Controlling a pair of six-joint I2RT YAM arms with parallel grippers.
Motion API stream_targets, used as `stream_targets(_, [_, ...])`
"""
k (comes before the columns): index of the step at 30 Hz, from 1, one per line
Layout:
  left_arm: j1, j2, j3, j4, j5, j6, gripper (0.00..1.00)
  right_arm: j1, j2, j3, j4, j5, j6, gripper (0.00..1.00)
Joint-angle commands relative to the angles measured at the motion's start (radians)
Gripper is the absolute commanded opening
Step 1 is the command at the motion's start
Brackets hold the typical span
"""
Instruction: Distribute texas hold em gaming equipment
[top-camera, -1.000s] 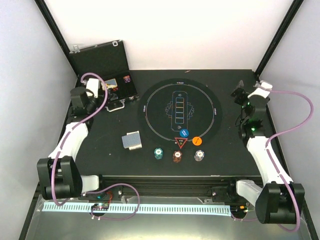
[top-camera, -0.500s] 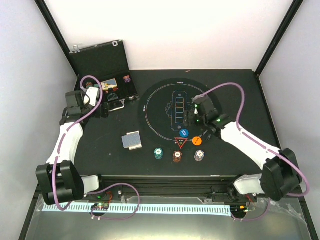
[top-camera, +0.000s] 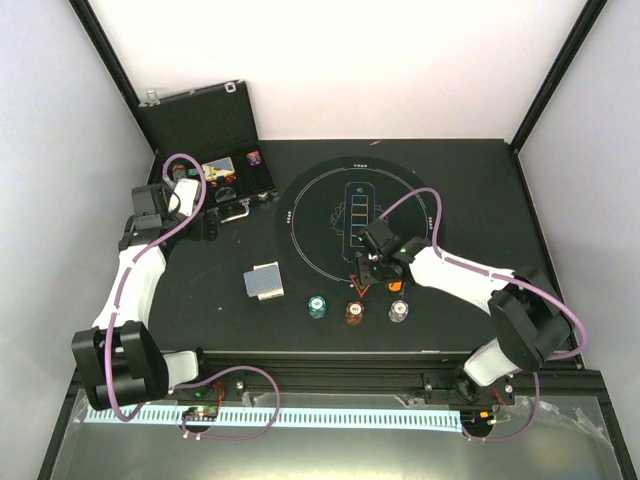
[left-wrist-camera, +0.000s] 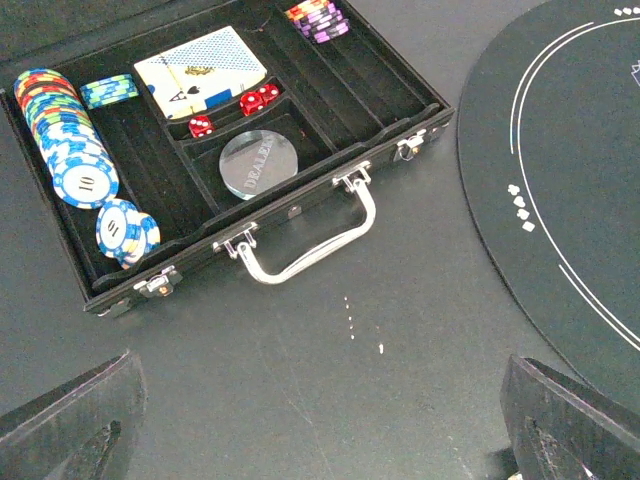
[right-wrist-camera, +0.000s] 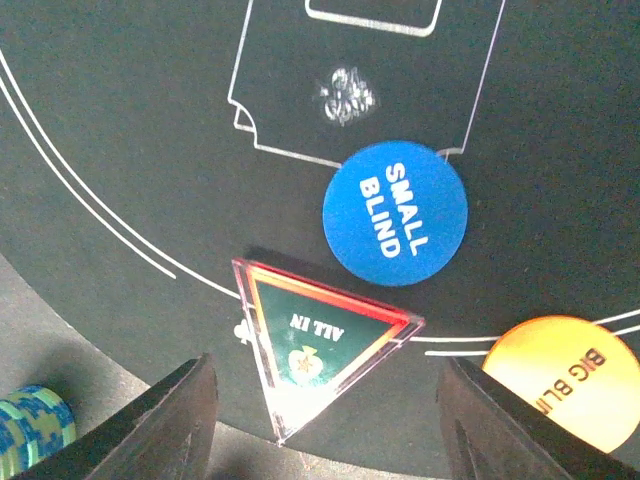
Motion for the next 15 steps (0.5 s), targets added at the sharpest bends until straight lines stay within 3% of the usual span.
stream_targets(1, [0.006,-0.006,0.005,-0.014,0.016,0.019,0.99,0.018,0.024,-0.024,-0.008,-0.032,0.030,0.62])
stream_targets(15, [0.006,0.044,-0.007,0.001,0.028,0.009,0.99,0.054,0.124,-0.052,0.025,-0.011,0.060,0.51])
